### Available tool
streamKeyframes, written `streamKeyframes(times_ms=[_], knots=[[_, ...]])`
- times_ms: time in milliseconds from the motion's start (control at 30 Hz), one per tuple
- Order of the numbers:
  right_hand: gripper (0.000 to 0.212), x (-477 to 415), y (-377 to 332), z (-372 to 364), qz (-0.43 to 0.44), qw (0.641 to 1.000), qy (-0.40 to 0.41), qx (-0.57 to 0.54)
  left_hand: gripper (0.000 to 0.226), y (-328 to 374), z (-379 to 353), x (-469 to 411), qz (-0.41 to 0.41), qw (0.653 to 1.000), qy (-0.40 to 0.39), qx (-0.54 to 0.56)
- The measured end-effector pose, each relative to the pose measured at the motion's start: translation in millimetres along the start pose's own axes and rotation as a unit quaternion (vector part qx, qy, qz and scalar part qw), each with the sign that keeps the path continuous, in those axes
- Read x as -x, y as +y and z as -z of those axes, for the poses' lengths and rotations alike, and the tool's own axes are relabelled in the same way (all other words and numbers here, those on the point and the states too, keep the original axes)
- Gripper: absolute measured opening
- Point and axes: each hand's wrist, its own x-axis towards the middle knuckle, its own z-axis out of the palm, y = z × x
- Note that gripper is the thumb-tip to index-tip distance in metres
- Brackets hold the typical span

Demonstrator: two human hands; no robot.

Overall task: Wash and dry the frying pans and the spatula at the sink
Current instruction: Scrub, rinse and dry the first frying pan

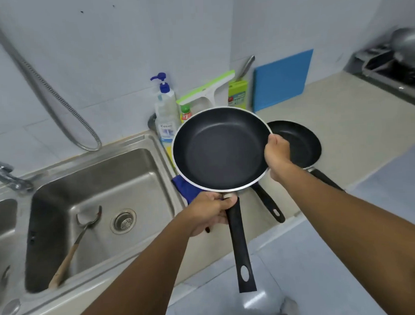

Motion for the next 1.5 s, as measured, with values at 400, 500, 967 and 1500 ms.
streamKeyframes(times_ms=[400, 500, 967, 1500], knots=[[0.033, -160, 45, 228, -0.078, 0.995, 0.036, -0.050, 0.025, 33, -253, -124, 0.024, 0.999, -0.031, -0.036], [0.033, -202, 56, 268, -0.086, 0.995, 0.021, -0.053, 0.025, 37, -302, -159, 0.022, 0.999, -0.025, -0.039], [0.032, -406, 82, 340, -0.122, 0.992, 0.037, -0.023, 0.026, 56, -425, -357, 0.030, 0.999, 0.005, -0.039], [0.026, -586, 132, 370, -0.086, 0.991, 0.000, 0.102, 0.021, 70, -520, -511, 0.113, 0.990, 0.081, -0.003]])
